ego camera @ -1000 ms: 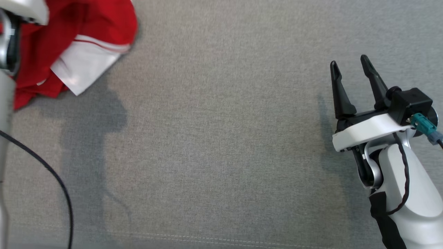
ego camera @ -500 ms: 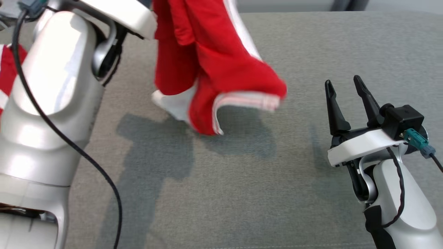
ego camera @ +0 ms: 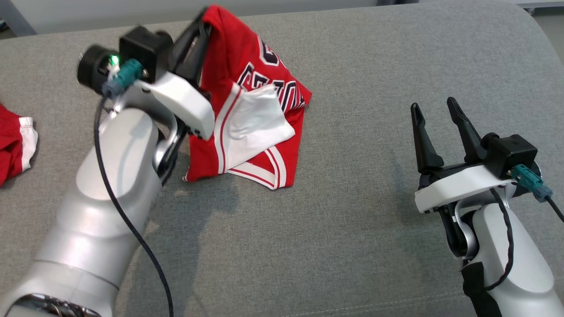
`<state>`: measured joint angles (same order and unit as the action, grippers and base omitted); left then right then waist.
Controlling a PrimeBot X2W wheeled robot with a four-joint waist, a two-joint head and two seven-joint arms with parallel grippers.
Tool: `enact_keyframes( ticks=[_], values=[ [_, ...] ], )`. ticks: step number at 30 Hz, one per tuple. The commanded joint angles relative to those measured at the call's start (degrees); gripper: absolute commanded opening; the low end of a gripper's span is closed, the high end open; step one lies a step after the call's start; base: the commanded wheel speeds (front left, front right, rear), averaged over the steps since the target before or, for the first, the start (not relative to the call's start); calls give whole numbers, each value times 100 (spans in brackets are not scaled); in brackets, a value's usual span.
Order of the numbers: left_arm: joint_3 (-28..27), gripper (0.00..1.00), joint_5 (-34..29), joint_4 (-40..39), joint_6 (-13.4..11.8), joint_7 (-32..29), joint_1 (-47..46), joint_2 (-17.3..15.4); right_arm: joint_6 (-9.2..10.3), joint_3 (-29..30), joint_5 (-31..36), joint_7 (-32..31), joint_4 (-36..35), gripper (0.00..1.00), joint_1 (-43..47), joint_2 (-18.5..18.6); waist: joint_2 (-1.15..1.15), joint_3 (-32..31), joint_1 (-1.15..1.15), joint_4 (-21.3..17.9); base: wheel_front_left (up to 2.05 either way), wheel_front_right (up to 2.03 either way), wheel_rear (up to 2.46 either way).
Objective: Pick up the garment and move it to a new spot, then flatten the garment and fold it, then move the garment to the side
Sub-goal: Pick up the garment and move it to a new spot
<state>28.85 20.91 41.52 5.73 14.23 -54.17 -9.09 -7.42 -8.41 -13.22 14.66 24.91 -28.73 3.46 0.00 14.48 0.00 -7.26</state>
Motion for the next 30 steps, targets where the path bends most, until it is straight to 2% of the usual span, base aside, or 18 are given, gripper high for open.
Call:
enact_keyframes(
  ticks=[1,10,11,13,14,20,30],
  values=[
    [-124,0,53,-28,-11,53,35,-82,-7,-133,7,34,-138,100,46,-55,0,7,0,-8,0,0,0],
    [-102,0,-29,432,44,75,1101,264,-7,-258,19,34,-77,100,20,-57,0,-53,0,-79,0,0,0],
    [-113,5,-42,440,53,75,1206,291,-7,-269,15,34,-68,100,19,-57,0,-67,0,-84,0,0,0],
    [-142,52,-69,443,68,75,1410,338,-7,-288,6,34,-46,100,21,-57,0,-112,0,-93,0,0,0],
    [-188,100,-62,441,72,75,1500,357,-7,-295,2,34,-36,100,24,-57,0,-136,0,-93,0,0,0],
    [-484,100,-114,151,82,76,1881,417,-7,-260,-13,34,-13,100,56,-36,0,-264,0,-23,0,0,0],
    [-1420,100,-679,-1133,-113,76,2965,372,-7,-137,57,34,-40,100,205,32,0,-554,0,314,0,0,0]
  ],
)
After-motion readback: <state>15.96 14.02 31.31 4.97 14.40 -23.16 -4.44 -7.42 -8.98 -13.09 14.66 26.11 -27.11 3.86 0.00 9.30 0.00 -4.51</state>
